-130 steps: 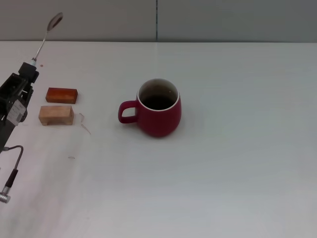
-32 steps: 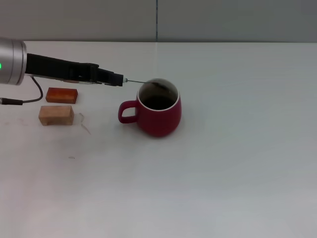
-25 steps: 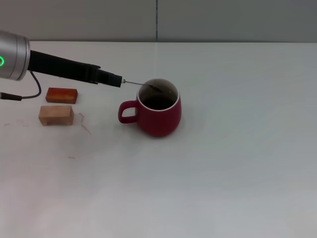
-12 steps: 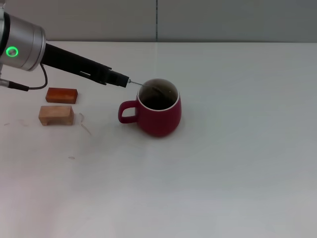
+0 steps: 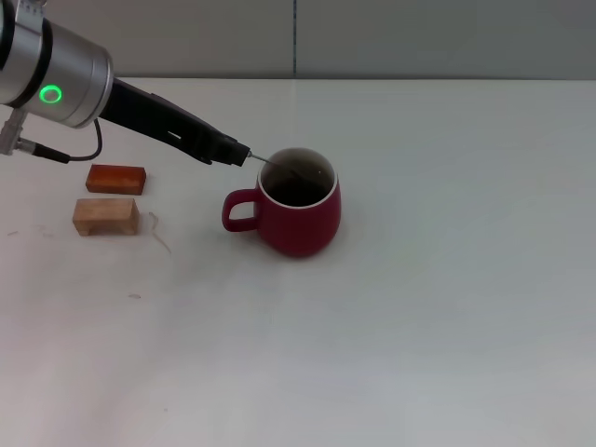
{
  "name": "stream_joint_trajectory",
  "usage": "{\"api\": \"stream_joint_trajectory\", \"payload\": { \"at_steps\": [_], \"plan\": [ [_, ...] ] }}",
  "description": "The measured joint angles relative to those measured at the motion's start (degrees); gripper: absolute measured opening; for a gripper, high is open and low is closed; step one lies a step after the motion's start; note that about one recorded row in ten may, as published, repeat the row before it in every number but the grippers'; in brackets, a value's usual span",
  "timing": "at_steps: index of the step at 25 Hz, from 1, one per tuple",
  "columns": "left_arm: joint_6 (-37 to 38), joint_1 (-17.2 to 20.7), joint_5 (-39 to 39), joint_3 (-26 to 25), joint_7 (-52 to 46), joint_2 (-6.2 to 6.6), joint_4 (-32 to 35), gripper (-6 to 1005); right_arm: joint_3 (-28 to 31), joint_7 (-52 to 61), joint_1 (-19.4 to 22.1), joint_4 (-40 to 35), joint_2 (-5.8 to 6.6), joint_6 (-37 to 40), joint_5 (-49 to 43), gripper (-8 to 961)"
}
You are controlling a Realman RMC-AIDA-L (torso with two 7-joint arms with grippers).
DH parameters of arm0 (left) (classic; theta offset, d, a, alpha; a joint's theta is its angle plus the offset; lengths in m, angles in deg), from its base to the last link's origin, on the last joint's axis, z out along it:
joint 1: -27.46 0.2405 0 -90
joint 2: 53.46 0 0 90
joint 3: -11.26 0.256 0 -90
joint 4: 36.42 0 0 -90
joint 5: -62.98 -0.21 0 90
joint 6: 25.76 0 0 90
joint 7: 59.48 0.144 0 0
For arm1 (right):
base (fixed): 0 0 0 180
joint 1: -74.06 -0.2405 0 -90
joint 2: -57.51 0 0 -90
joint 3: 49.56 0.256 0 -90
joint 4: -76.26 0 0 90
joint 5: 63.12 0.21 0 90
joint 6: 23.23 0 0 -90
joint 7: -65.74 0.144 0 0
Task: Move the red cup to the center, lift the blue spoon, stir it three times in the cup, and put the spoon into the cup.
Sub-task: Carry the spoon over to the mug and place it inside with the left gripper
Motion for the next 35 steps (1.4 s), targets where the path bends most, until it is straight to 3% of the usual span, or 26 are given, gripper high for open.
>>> {"api": "stream_joint_trajectory", "payload": {
  "at_steps": [35],
  "plan": [
    [1.91, -3.50, -7.88, 9.36, -0.93, -0.40, 5.66, 188, -0.53, 0.00, 0.63, 0.86, 0.00, 0.03, -0.34, 678]
  ]
}}
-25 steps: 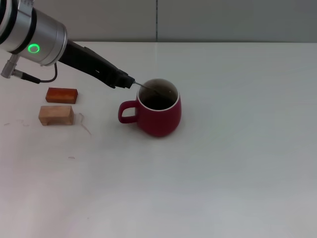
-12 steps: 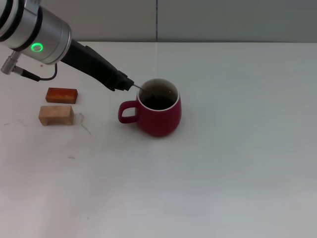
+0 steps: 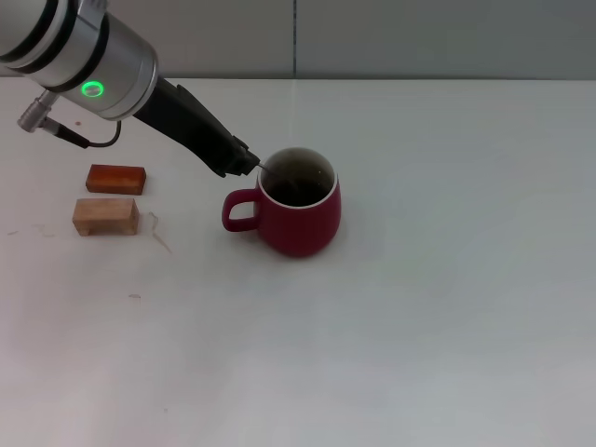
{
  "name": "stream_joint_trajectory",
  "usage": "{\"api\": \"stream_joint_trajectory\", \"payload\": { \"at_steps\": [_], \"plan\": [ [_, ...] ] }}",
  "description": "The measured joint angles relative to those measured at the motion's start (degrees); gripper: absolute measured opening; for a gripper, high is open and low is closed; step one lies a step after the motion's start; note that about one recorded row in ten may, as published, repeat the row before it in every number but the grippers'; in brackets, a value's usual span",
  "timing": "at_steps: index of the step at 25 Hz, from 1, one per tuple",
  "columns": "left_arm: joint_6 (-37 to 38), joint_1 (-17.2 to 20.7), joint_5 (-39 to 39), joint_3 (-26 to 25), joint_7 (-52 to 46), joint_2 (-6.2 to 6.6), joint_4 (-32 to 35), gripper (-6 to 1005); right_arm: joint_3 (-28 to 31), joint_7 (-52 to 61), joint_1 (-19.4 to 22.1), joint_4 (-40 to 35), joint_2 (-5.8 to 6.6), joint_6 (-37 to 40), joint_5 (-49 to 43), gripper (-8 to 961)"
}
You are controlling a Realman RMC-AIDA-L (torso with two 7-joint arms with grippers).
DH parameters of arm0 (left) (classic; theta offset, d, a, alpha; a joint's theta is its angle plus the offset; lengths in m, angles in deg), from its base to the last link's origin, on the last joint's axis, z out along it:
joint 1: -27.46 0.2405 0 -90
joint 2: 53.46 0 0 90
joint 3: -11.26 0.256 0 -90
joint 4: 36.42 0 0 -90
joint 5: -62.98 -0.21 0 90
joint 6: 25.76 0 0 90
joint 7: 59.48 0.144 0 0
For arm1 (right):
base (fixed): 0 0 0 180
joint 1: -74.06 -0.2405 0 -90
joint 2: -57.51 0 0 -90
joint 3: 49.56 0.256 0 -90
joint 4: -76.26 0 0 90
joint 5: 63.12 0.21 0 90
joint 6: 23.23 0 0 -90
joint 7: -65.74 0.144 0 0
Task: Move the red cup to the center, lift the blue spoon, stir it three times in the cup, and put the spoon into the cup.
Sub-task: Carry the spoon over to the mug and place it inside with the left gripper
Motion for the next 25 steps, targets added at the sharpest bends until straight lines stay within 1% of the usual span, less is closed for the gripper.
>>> {"api": "stream_joint_trajectory", "payload": {
  "at_steps": [15, 25],
  "plan": [
    [-1.61, -0.71, -4.05, 2.72, -0.09, -0.04, 0.24, 189, 0.00, 0.00, 0.10, 0.00, -0.05, 0.01, -0.10, 679],
    [0.67, -0.29, -4.54, 3.82, 0.11, -0.04, 0.25, 190, 0.00, 0.00, 0.18, 0.18, -0.18, 0.06, -0.10, 678]
  ]
}}
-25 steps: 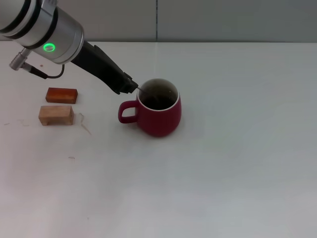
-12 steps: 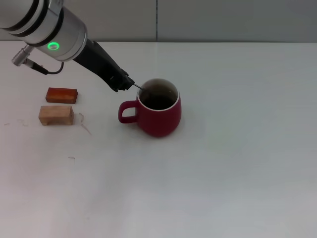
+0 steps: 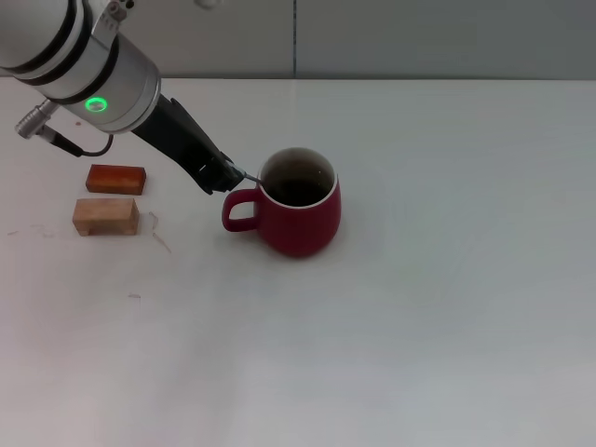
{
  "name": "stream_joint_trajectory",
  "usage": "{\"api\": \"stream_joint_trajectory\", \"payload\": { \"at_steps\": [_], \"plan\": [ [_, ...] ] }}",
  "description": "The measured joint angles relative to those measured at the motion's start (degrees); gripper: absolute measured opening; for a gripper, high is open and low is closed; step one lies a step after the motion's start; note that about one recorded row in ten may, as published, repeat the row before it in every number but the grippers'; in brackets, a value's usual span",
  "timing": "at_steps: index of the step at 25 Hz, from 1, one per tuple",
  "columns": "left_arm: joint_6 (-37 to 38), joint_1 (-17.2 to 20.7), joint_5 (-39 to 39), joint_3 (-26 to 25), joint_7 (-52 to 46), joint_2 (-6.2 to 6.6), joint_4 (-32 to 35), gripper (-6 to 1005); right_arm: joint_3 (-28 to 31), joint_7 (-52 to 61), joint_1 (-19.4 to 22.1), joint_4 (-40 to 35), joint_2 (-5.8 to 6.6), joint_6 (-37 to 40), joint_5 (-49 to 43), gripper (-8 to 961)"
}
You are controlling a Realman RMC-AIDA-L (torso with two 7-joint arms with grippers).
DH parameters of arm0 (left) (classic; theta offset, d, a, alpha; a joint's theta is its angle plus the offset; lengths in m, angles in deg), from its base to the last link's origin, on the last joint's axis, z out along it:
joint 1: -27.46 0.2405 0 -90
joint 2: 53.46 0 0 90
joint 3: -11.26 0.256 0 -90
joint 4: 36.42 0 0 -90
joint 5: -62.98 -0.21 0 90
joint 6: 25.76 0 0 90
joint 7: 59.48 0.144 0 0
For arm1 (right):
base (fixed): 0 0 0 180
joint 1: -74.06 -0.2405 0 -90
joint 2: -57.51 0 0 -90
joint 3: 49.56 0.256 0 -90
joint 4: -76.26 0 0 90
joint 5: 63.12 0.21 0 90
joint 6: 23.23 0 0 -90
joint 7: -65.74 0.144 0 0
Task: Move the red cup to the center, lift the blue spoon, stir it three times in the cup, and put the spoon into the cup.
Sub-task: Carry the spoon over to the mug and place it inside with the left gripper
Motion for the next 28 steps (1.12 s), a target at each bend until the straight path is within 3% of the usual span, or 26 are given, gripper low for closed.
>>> {"api": "stream_joint_trajectory", "payload": {
  "at_steps": [13, 28],
  "plan": [
    [0.67, 0.57, 5.81, 0.20, -0.08, 0.00, 2.78, 190, 0.00, 0.00, 0.44, 0.53, 0.00, -0.09, 0.00, 679],
    [-6.31, 0.67, 8.29, 2.06, 0.36, -0.09, -0.70, 191, 0.00, 0.00, 0.62, 0.52, 0.00, 0.12, 0.01, 679]
  ]
}}
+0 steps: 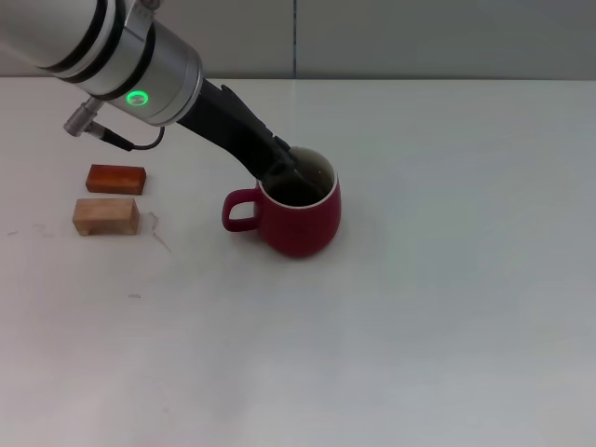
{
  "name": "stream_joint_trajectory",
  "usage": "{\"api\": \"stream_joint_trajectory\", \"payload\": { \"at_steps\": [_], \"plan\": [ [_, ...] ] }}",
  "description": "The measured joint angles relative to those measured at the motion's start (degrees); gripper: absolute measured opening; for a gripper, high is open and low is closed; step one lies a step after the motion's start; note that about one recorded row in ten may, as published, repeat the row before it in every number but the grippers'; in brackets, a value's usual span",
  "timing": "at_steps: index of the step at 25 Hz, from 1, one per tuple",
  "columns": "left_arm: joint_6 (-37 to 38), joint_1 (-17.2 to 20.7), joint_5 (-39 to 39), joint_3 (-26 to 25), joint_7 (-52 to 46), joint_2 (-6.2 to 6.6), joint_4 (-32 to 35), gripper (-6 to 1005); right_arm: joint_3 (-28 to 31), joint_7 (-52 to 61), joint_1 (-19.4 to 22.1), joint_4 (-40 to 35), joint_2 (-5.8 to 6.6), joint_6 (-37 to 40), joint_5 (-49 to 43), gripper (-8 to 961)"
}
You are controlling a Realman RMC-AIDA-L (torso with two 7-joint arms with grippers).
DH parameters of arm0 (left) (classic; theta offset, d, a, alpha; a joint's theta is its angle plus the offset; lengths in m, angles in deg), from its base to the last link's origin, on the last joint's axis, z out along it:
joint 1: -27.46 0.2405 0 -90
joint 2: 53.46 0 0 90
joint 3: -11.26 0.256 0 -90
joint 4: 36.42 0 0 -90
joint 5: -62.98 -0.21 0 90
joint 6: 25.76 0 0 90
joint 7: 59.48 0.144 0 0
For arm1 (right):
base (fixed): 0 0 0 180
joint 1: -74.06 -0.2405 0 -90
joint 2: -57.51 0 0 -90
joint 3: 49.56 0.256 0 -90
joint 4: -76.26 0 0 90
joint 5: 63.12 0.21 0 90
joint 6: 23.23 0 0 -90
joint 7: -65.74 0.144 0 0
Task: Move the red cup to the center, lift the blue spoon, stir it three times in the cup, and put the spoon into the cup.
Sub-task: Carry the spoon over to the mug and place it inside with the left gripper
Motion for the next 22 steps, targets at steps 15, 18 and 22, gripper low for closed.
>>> {"api": "stream_joint_trajectory", "payload": {
  "at_steps": [15, 18, 22],
  "plan": [
    [-1.09, 0.43, -4.46, 0.78, -0.04, 0.15, -1.01, 191, 0.00, 0.00, 0.00, 0.00, 0.00, 0.15, 0.00, 678],
    [0.18, 0.43, -4.67, 1.20, -0.25, 0.17, -0.60, 192, -0.04, 0.00, 0.00, 0.00, 0.00, 0.15, 0.00, 678],
    [1.47, 0.58, -4.68, 1.28, -0.44, 0.18, 0.30, 192, -0.08, 0.00, 0.00, 0.00, 0.08, 0.07, 0.00, 678]
  ]
}}
